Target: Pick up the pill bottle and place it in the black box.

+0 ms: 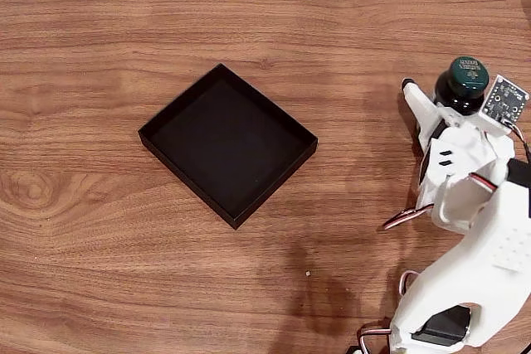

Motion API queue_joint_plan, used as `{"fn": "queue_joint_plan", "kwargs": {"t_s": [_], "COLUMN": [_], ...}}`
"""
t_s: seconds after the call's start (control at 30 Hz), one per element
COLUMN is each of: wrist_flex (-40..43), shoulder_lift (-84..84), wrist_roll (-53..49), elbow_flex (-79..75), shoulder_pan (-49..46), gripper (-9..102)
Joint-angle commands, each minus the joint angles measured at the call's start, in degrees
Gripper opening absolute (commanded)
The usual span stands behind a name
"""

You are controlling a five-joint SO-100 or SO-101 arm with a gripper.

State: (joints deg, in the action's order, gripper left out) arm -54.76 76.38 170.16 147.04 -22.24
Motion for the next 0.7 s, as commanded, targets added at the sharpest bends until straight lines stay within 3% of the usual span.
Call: {"fn": "queue_joint_plan", "kwargs": {"t_s": [0.0,0.67], "wrist_flex": [-1.8,-2.6], "shoulder_lift": [1.0,3.6], "wrist_roll": [-0.4,-0.6], "elbow_flex": [-2.0,0.7], "shoulder_pan": [0.4,0.7], "gripper": [34,25]}}
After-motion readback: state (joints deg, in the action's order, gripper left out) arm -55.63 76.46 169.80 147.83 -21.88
